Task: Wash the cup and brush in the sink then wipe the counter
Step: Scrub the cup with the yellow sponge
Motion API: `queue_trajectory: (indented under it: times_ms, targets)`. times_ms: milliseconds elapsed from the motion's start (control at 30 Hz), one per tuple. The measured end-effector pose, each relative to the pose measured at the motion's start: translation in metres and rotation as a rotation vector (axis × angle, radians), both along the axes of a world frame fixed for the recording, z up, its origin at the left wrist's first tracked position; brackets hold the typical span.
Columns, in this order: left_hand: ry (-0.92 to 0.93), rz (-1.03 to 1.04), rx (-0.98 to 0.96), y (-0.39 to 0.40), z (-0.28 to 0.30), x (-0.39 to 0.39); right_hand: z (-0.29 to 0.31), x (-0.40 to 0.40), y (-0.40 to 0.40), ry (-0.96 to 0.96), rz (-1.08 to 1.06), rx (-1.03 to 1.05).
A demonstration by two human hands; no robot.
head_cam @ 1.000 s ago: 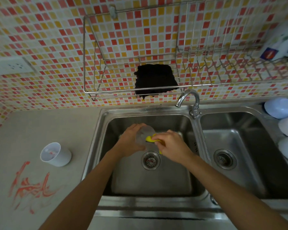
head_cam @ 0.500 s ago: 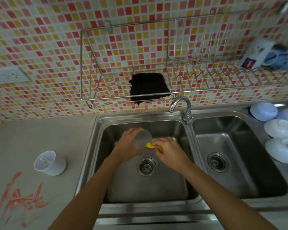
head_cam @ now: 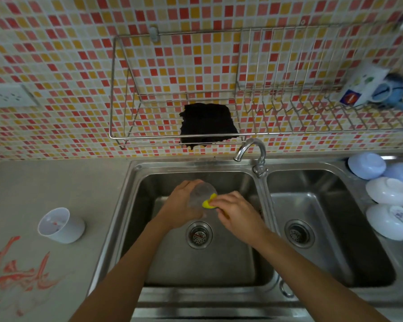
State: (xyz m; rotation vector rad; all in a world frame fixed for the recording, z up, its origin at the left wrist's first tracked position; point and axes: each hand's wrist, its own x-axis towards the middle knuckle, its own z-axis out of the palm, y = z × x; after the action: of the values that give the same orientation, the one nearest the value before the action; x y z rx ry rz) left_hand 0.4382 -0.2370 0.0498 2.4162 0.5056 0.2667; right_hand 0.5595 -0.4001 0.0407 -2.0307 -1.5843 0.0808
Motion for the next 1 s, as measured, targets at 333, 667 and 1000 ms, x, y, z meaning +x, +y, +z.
queue_trajectory:
  times_ms: [333,667,1000]
  targets:
    - [-0.03,0.219,-0.076,0.025,-0.003,-0.036,0.058,-0.006,0.026,0.125,-0.183,0.23]
    - [-0.003,0.24,-0.126,0.059,0.009,-0.069,0.171,-0.03,0.164,0.301,-0.162,0.553]
    - [-0.103,0.22,-0.216,0.086,0.021,-0.083,0.147,-0.013,0.225,0.142,-0.246,0.066]
